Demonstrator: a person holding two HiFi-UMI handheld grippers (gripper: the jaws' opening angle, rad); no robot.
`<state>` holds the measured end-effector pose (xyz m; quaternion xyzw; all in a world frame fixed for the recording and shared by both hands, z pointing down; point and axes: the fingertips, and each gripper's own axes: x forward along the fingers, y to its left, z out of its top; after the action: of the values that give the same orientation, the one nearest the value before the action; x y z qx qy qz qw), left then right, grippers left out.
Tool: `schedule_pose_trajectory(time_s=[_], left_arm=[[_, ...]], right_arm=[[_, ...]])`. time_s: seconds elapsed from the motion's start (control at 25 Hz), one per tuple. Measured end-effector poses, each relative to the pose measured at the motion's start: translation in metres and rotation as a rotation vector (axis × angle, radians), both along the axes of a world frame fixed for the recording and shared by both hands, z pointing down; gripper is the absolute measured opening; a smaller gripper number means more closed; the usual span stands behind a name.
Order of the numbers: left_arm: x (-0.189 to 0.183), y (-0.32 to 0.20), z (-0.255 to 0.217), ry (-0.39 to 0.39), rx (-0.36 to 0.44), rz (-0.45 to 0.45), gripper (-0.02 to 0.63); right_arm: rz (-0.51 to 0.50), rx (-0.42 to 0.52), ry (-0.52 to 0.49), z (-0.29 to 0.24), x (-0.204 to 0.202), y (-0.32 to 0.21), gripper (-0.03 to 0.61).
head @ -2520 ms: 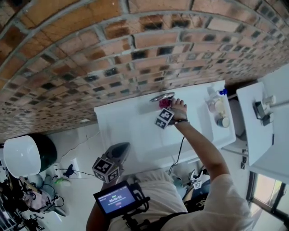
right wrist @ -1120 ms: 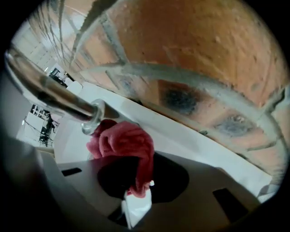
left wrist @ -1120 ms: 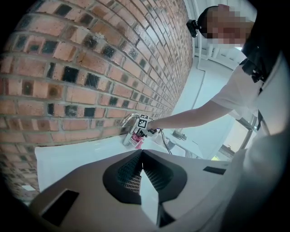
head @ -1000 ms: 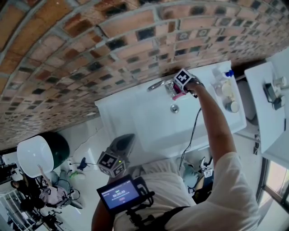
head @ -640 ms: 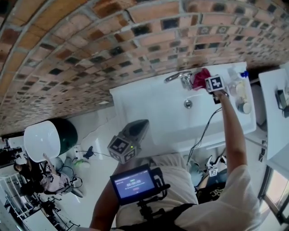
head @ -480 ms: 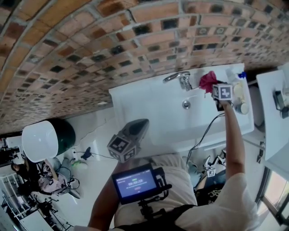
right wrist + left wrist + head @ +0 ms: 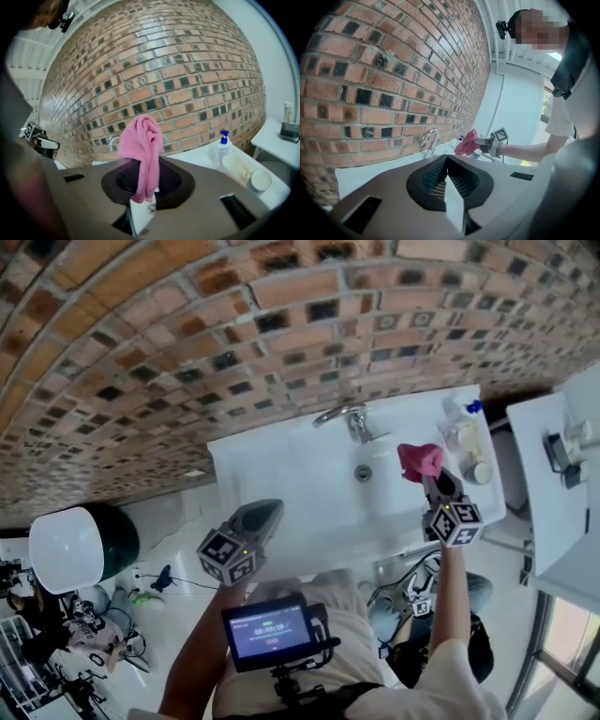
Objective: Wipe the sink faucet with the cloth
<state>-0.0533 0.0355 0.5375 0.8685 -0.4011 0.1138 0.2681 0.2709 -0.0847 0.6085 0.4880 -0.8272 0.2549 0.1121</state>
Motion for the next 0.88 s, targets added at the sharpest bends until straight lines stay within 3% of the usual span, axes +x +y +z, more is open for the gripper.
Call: schedule_pose_trajectory(time_s=[0.2, 0.6, 0.88], left_arm=[[-0.006, 0.007, 0.004, 0.016, -0.007, 0.009, -0.014], [-0.026, 0.019, -0.006, 0.034, 0.010, 0.066, -0.015], [-0.046, 0.034, -0.014, 0.081, 0.042, 0.123, -0.014]], right_arm=[[-0.027, 0.015, -0.104, -0.004, -0.027, 0.063, 0.072], [-0.008, -0.013, -0.078, -0.031, -0.063, 0.123, 0.072], [0.089, -0.007, -0.043, -0.070, -0.074, 0.143, 0.072]])
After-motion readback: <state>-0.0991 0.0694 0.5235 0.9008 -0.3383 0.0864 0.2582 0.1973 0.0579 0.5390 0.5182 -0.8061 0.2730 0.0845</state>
